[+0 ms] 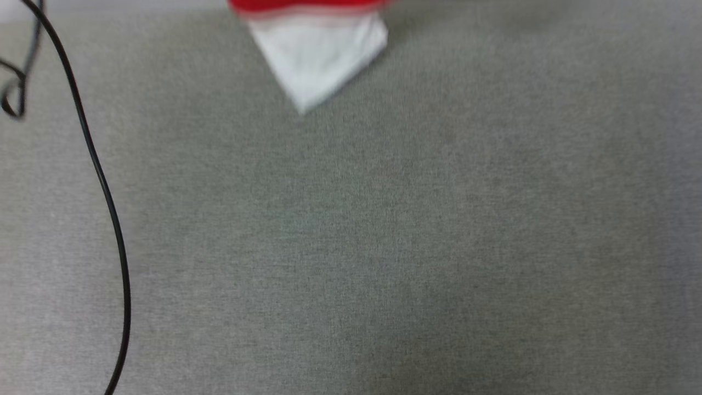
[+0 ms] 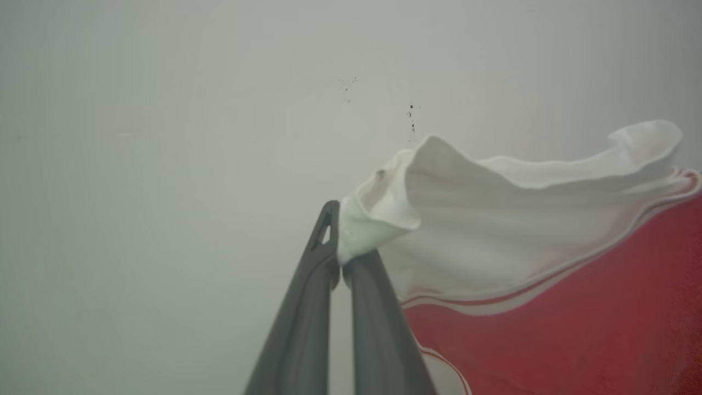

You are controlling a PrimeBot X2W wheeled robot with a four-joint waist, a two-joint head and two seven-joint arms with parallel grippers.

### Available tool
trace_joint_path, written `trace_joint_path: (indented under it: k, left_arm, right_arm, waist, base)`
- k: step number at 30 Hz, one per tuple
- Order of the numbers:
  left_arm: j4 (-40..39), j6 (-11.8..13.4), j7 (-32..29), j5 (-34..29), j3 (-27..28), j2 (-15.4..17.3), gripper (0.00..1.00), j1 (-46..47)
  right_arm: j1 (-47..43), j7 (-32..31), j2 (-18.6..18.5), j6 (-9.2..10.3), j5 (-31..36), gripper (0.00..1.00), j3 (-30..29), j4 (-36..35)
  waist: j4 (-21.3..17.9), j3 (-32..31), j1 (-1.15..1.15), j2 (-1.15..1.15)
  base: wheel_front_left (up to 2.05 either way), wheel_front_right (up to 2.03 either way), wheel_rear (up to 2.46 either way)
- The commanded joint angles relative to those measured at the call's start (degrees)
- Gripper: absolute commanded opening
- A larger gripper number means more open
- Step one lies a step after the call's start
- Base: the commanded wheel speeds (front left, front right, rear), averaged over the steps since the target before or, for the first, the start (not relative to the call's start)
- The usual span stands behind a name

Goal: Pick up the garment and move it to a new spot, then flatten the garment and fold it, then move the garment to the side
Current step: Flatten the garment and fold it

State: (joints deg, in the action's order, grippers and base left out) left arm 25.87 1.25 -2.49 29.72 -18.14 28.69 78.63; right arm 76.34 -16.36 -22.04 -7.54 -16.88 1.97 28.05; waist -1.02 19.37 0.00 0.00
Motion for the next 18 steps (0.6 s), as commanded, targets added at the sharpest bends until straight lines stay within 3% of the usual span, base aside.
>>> trace_joint_path:
  k: [1,9,18]
  left_arm:
    - [2.3,0.0,0.9,-1.0,0.1,0.2,0.0,3.0]
    - [11.1,-1.0,3.7,-1.7,0.2,-1.4,0.0,15.6]
    - [21.5,-3.7,7.5,1.5,1.3,-4.0,0.0,16.2]
  right_arm:
    - [2.9,1.8,0.4,0.11,1.0,0.0,-0.5,1.9]
    - [14.6,7.9,2.8,0.1,3.8,0.0,-0.1,9.5]
    - [18.2,13.1,4.6,0.1,3.0,0.0,4.4,18.4]
  waist:
    - [0.0,3.2,0.0,0.0]
    - [0.8,12.6,0.0,0.0]
    - [2.4,18.3,0.0,0.0]
  base:
    - [0.0,0.0,0.0]
    - [0.0,0.0,0.0]
    - [0.0,0.0,0.0]
